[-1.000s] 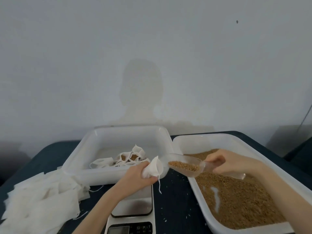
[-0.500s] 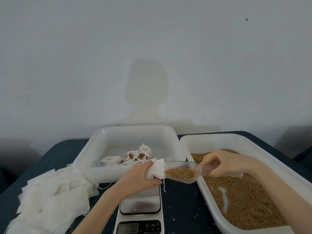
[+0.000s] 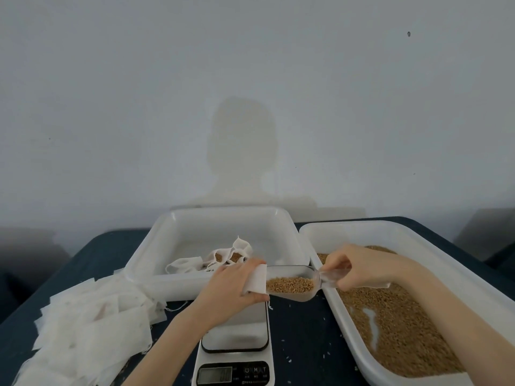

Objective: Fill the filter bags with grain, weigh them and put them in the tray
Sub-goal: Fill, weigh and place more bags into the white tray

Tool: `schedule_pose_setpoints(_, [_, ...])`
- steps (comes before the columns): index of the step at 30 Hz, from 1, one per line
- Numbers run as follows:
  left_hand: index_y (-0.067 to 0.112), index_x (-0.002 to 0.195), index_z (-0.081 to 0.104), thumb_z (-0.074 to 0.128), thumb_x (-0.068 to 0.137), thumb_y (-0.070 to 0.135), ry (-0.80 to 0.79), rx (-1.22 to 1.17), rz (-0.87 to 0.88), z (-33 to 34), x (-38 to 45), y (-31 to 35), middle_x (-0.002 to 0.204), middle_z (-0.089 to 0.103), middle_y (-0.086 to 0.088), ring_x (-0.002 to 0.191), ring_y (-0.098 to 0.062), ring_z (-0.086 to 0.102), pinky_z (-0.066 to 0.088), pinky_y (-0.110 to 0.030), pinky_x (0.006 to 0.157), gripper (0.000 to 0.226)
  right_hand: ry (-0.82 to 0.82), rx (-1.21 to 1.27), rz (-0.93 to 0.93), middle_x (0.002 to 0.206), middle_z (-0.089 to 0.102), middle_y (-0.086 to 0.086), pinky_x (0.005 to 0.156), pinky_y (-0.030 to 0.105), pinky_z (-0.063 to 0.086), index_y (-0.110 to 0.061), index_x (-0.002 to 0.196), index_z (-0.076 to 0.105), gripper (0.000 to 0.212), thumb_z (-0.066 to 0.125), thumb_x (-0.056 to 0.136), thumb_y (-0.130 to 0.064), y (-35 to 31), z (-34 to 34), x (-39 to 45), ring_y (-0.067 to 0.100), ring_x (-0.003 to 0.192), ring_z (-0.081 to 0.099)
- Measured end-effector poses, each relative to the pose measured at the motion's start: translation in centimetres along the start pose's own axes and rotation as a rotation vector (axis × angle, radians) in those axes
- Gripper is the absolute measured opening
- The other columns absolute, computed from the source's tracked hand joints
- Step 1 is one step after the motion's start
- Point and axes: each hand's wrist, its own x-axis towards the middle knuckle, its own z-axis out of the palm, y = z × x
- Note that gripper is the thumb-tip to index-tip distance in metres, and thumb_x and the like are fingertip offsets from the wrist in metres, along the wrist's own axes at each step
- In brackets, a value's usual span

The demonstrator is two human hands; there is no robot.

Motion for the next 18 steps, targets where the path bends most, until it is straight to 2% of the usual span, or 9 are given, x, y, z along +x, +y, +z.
schedule_pose_setpoints(3, [0.032, 0.141, 0.034, 0.057, 0.083, 0.062, -0.039, 0.011, -0.020, 0.4, -0.1, 0.1, 0.133, 0.050, 0.011, 0.117, -0.010, 0.043, 0.026, -0.021, 0.086, 0.069, 0.011, -0.007, -0.019, 0.072, 0.044, -0.002, 0.062, 0.030, 0.031, -0.042, 0.074, 0.070, 0.032, 0.059, 0.071, -0.013, -0.8, -0.1, 0.0, 0.016, 0.065, 0.037])
schedule_pose_setpoints(5, [0.029, 0.141, 0.034, 0.057, 0.083, 0.062, -0.048, 0.034, -0.014, 0.7, -0.1, 0.1, 0.135, 0.049, 0.009, 0.121, -0.012, 0.042, 0.024, -0.020, 0.087, 0.070, 0.024, -0.043, -0.012, 0.072, 0.045, 0.001, 0.062, 0.031, 0.031, -0.047, 0.070, 0.068, 0.037, 0.059, 0.070, -0.011, -1.3, -0.1, 0.1, 0.017, 0.066, 0.036])
schedule_pose_setpoints(9, [0.028, 0.139, 0.037, 0.060, 0.081, 0.062, -0.024, 0.029, -0.017, 1.0, -0.1, 0.2, 0.133, 0.050, 0.012, 0.116, -0.009, 0.044, 0.024, -0.017, 0.084, 0.072, 0.072, -0.130, 0.037, 0.064, 0.052, -0.009, 0.055, 0.025, 0.036, -0.055, 0.062, 0.064, 0.043, 0.061, 0.069, -0.013, -2.7, -0.3, 0.2, 0.013, 0.060, 0.042])
schedule_pose_setpoints(11, [0.030, 0.136, 0.038, 0.062, 0.079, 0.062, -0.021, -0.009, -0.038, 1.4, -0.1, 0.4, 0.126, 0.051, 0.013, 0.105, -0.004, 0.044, 0.027, -0.018, 0.083, 0.070, 0.146, -0.271, 0.073, 0.067, 0.056, -0.015, 0.054, 0.025, 0.044, -0.054, 0.068, 0.064, 0.036, 0.061, 0.068, -0.018, -3.5, -0.6, 0.3, 0.014, 0.061, 0.051])
schedule_pose_setpoints(13, [0.033, 0.132, 0.039, 0.064, 0.078, 0.060, -0.002, -0.111, -0.096, 1.7, -0.2, 0.7, 0.118, 0.052, 0.017, 0.098, 0.000, 0.044, 0.033, -0.018, 0.081, 0.065, 0.240, -0.457, 0.100, 0.079, 0.062, -0.017, 0.065, 0.026, 0.056, -0.042, 0.089, 0.068, 0.031, 0.058, 0.067, -0.022, -4.6, -0.7, 0.5, 0.012, 0.076, 0.063])
schedule_pose_setpoints(15, [0.032, 0.131, 0.040, 0.067, 0.079, 0.055, 0.011, -0.209, -0.168, 1.8, 0.0, 0.9, 0.116, 0.051, 0.018, 0.099, 0.000, 0.047, 0.038, -0.018, 0.083, 0.064, 0.339, -0.614, 0.064, 0.088, 0.068, -0.012, 0.071, 0.031, 0.058, -0.032, 0.098, 0.070, 0.035, 0.054, 0.069, -0.021, -5.5, -0.7, 0.8, 0.012, 0.084, 0.065])
schedule_pose_setpoints(17, [0.033, 0.130, 0.040, 0.068, 0.080, 0.051, 0.005, -0.265, -0.210, 2.0, 0.1, 1.1, 0.113, 0.052, 0.017, 0.099, -0.002, 0.049, 0.039, -0.017, 0.082, 0.060, 0.432, -0.741, -0.007, 0.099, 0.071, -0.010, 0.088, 0.034, 0.053, -0.032, 0.105, 0.070, 0.033, 0.054, 0.077, -0.023, -6.3, -0.9, 1.1, 0.013, 0.094, 0.064])
schedule_pose_setpoints(18, [0.035, 0.125, 0.040, 0.068, 0.080, 0.050, 0.007, -0.291, -0.220, 2.2, 0.1, 1.2, 0.110, 0.053, 0.017, 0.096, 0.000, 0.050, 0.039, -0.016, 0.079, 0.055, 0.468, -0.794, -0.045, 0.105, 0.070, -0.012, 0.101, 0.034, 0.044, -0.033, 0.112, 0.068, 0.034, 0.057, 0.081, -0.025, -6.6, -1.1, 1.3, 0.012, 0.101, 0.061])
